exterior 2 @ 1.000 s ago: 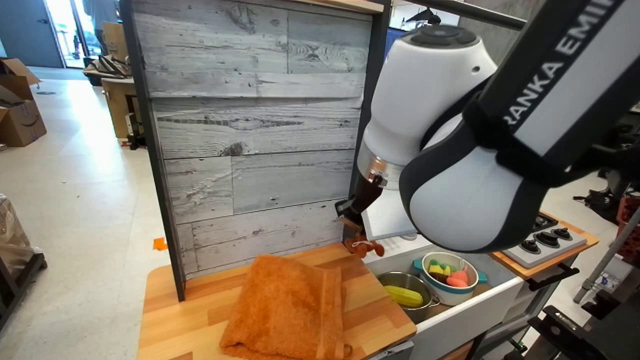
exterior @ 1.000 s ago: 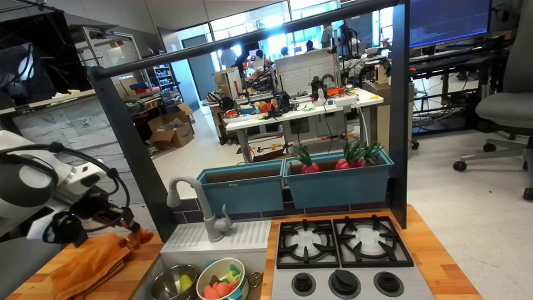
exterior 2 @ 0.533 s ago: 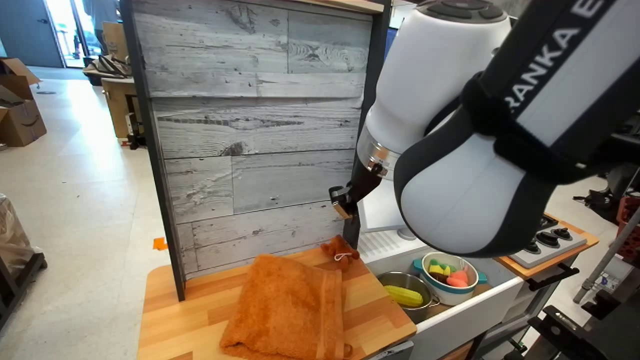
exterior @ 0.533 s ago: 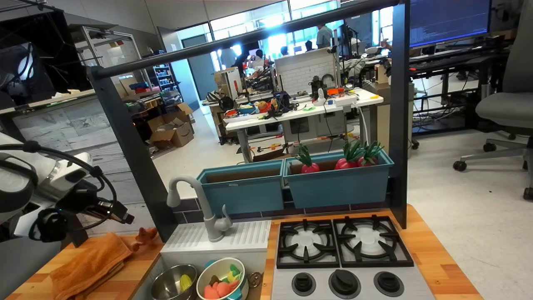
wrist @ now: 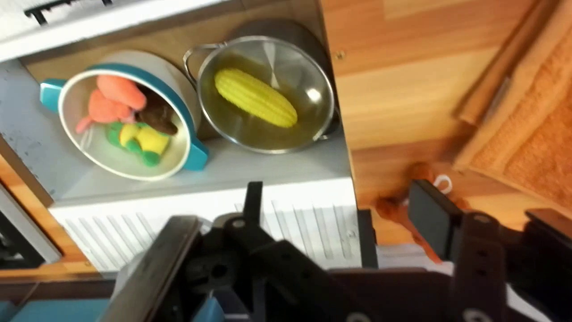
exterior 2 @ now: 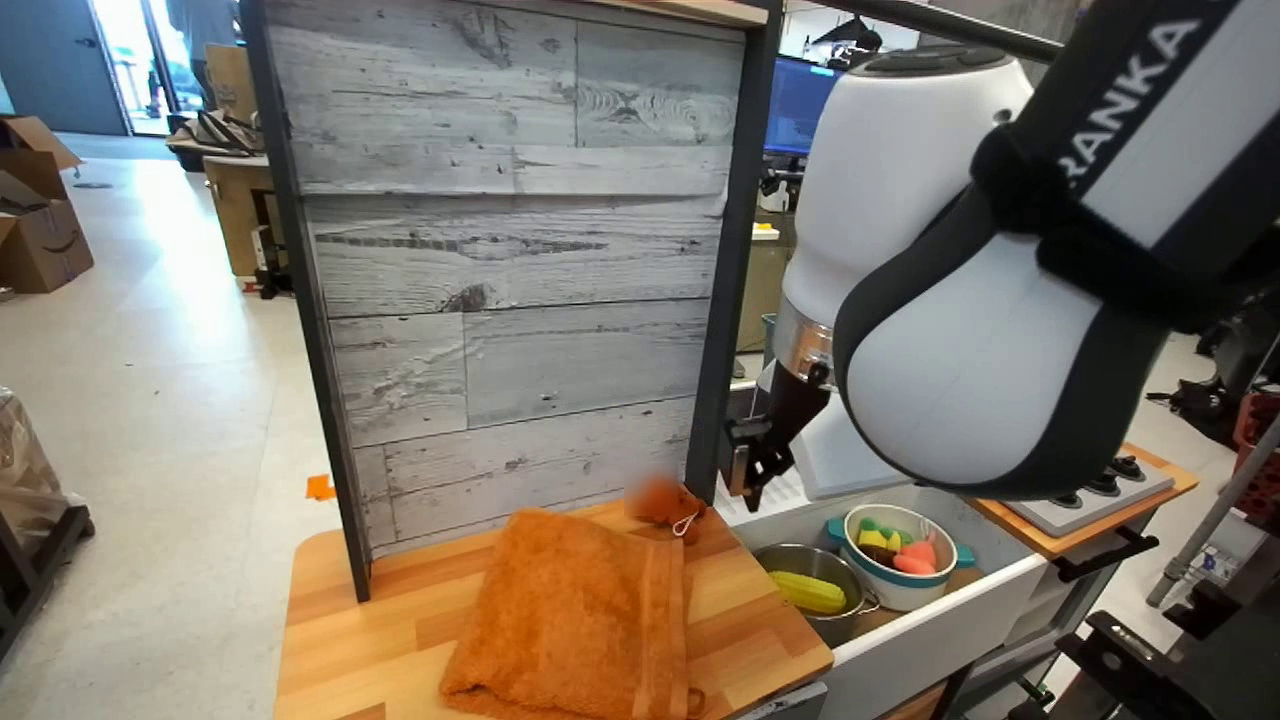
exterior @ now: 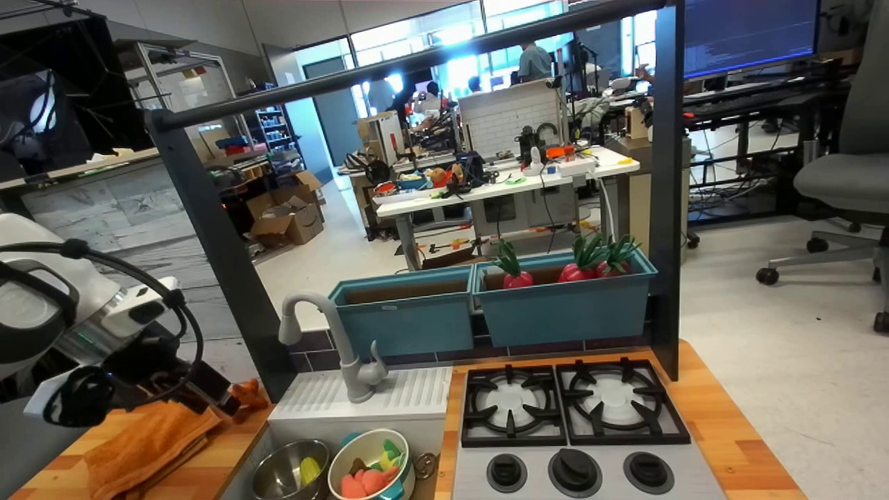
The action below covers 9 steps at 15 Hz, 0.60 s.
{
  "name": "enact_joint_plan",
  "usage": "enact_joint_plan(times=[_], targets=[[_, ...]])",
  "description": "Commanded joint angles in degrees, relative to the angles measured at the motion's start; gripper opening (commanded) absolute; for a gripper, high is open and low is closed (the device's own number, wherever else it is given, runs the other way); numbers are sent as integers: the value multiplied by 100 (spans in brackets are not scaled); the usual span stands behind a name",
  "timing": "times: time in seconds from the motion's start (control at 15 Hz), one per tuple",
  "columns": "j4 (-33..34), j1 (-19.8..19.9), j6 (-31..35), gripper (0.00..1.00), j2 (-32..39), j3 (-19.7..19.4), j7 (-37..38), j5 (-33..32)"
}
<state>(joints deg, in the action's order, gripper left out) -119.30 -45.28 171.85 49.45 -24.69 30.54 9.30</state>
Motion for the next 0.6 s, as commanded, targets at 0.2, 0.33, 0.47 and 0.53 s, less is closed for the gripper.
enact_joint_plan(times=[0.2,0.33,0.47,0.53], targets=[[439,1086,-596,100,516,622,-336,-347],[204,1061,-617,100,293,592,-260,-398],[357,1108,-615,100,498,595,-269,-408],[337,968,-384,100,570,515,-182,-430]])
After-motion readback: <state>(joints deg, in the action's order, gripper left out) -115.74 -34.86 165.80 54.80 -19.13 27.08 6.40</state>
